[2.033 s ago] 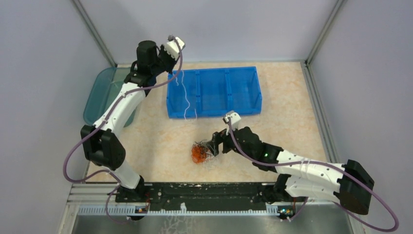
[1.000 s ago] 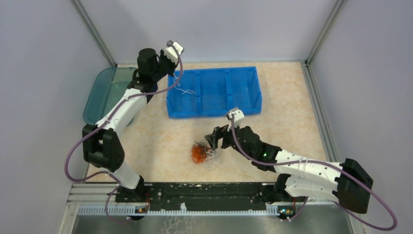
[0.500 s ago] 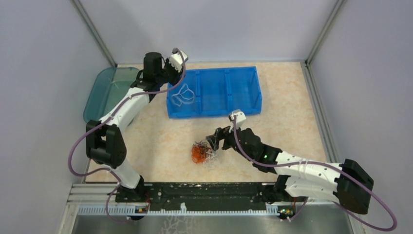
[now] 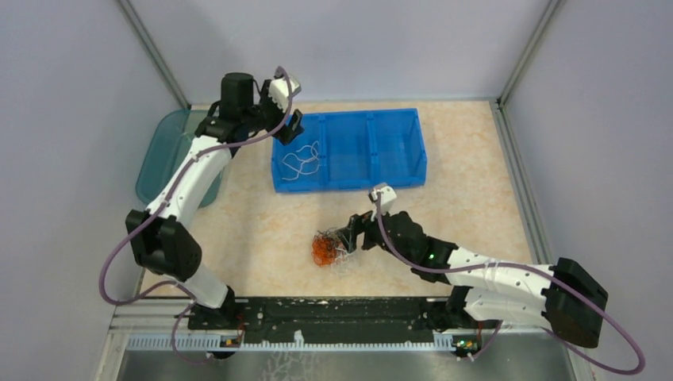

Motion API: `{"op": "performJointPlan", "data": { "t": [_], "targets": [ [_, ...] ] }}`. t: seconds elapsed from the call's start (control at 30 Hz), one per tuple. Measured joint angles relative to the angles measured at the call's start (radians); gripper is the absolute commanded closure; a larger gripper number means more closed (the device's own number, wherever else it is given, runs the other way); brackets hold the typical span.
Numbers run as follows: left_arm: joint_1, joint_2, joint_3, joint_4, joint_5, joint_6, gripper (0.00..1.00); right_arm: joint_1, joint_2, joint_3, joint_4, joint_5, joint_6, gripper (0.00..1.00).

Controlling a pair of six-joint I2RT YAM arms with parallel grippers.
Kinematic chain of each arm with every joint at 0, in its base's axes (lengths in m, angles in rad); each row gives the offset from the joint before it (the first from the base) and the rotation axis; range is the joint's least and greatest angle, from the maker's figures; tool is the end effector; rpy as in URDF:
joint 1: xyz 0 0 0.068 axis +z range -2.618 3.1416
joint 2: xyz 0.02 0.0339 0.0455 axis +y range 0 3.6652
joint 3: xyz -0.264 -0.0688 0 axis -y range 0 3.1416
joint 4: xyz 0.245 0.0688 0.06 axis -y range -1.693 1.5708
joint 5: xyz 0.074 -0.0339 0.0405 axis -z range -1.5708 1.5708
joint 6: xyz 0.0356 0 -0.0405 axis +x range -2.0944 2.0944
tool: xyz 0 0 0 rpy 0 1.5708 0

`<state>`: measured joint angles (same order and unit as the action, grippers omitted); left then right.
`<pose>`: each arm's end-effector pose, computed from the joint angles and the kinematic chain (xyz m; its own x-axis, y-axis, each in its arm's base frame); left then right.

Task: Untangle the cables

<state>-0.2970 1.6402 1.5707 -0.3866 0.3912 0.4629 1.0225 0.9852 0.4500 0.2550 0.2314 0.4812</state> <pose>0.3621 -0.1250 0.3726 -0.1099 0.4653 -0.8783 0.7230 0.6438 0.2506 0.1216 0.1834 0.2301 -0.4591 0.1127 -0.8812 -0.5678 0.7257 0.3886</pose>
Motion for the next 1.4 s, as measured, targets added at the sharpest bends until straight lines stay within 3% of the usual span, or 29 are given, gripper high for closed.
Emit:
{"op": "performJointPlan", "data": {
  "t": [0.13, 0.37, 0.73, 0.83, 1.13, 1.4],
  "targets": [
    [0.01, -0.104, -0.039, -0.098, 0.069, 0.009, 0.1, 0.0, 0.05, -0.029, 0.006, -0.072, 0.0, 0.22],
    [0.013, -0.341, -0.273, -0.236, 0.191, 0.049, 0.12, 0.0, 0.13, -0.075, 0.005, -0.2, 0.01, 0.25],
    [0.013, -0.4, -0.337, -0.388, 0.265, 0.142, 0.19, 0.0, 0.04, -0.157, 0.033, -0.315, 0.037, 0.27],
    [0.013, -0.416, -0.346, -0.41, 0.267, 0.16, 0.19, 0.0, 0.064, -0.177, 0.062, -0.335, 0.04, 0.22],
    [0.013, -0.455, -0.35, -0.453, 0.269, 0.196, 0.19, 0.019, 0.038, -0.216, 0.037, -0.257, 0.04, 0.26],
    [0.013, -0.459, -0.362, -0.48, 0.272, 0.2, 0.16, 0.084, -0.001, -0.134, -0.087, -0.137, -0.049, 0.07]
  ]
}}
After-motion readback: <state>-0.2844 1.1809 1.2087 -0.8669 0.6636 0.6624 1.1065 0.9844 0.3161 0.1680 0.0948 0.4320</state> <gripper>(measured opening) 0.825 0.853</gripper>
